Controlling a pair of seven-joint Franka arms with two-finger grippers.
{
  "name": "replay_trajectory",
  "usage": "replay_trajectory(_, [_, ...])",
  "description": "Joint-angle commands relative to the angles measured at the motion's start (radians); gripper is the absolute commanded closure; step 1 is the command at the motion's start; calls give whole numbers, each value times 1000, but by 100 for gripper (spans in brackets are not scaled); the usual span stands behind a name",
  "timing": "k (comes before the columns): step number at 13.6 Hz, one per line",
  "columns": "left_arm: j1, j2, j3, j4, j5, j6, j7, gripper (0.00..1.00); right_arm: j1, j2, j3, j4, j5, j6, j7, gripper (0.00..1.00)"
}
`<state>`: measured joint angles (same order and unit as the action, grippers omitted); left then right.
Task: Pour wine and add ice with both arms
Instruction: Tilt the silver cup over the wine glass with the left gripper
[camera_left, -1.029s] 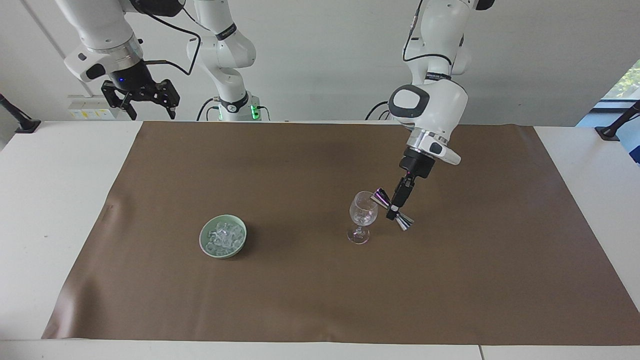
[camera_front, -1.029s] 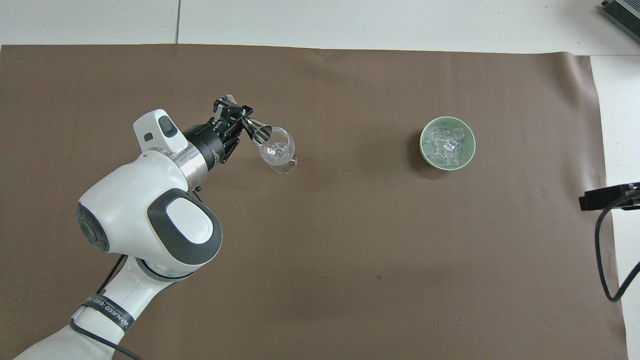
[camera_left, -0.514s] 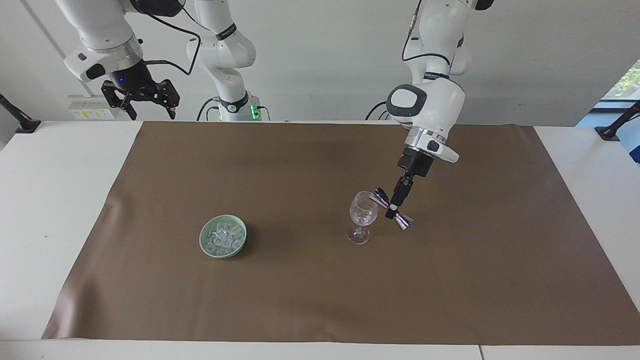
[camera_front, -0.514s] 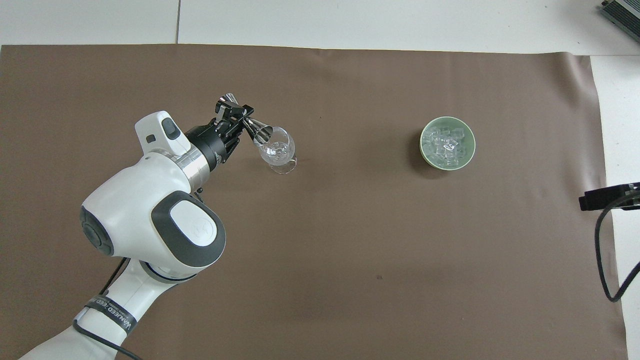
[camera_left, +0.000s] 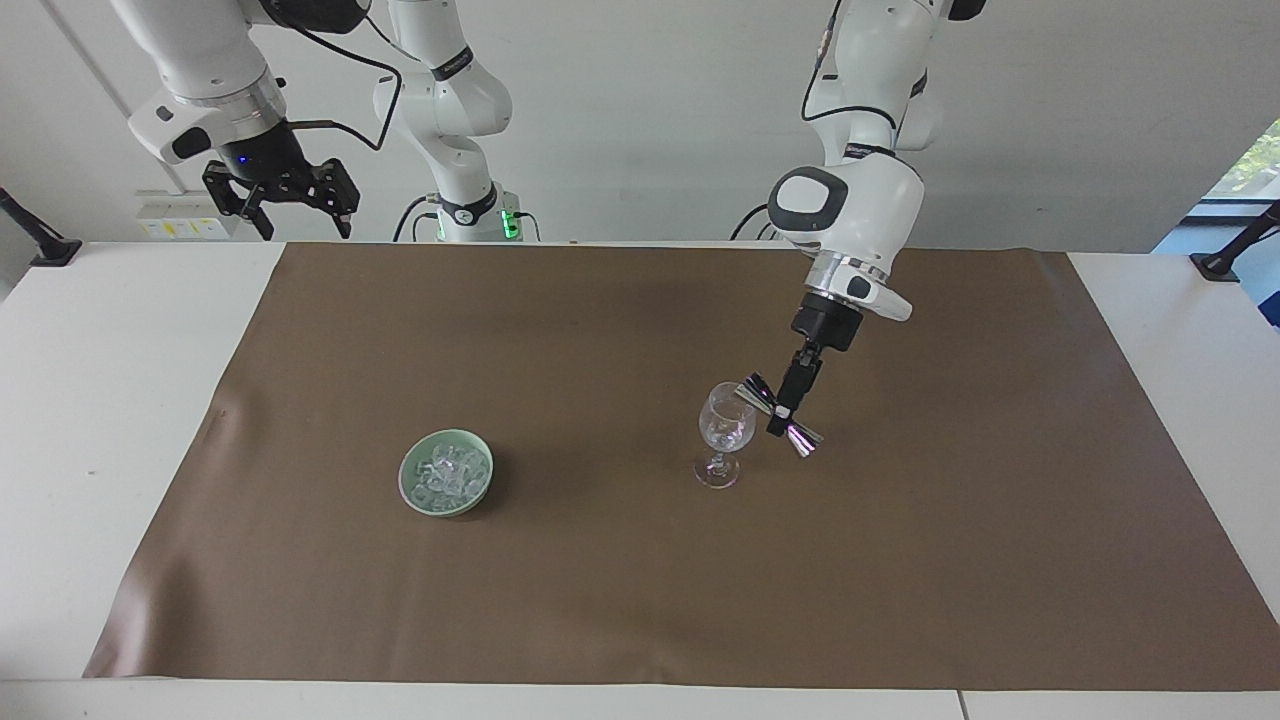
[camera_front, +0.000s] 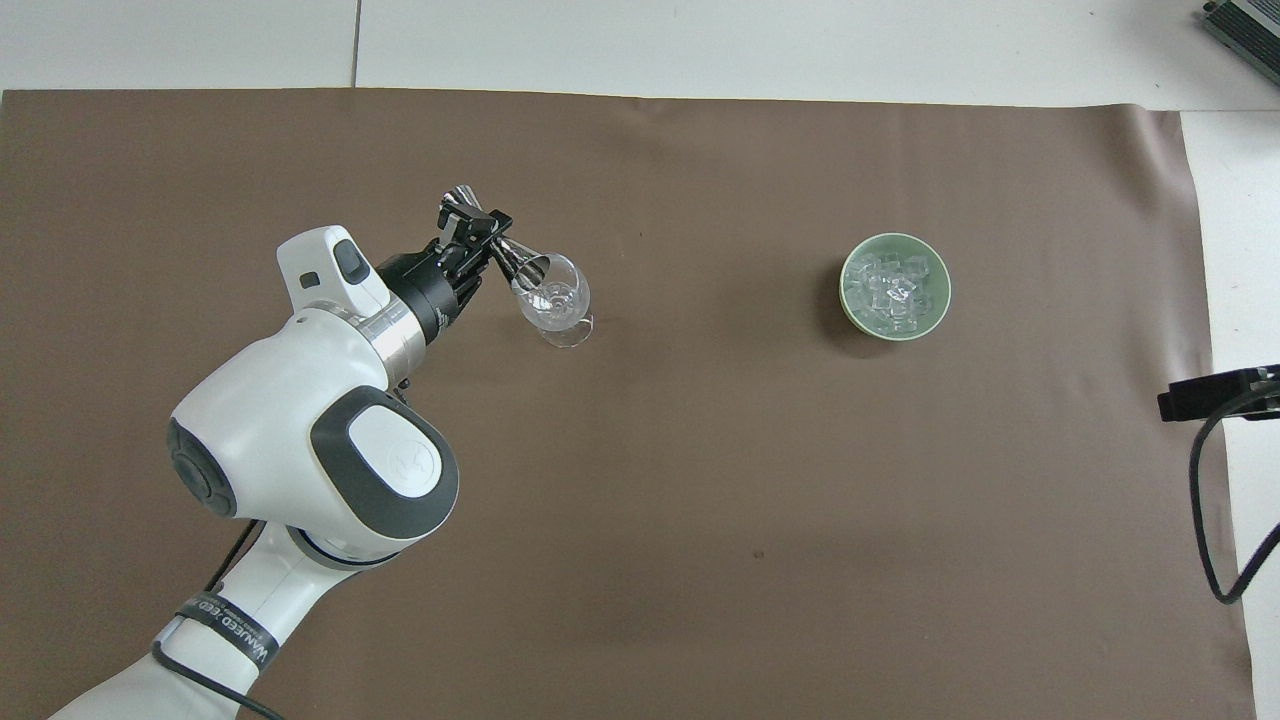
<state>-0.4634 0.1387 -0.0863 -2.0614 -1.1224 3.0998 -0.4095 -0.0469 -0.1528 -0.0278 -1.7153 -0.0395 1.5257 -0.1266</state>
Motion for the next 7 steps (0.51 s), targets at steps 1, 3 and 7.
replay_trajectory(1, [-21, -22, 16, -28, 6, 20, 15, 100, -10, -4, 5, -3, 16, 10, -18, 0])
replay_trajectory(3, [-21, -22, 16, -28, 6, 23, 20, 100, -10, -5, 3, -3, 16, 10, -18, 0])
replay_trajectory(7, [-21, -19, 16, -20, 6, 26, 21, 100, -10, -5, 5, -3, 16, 10, -18, 0])
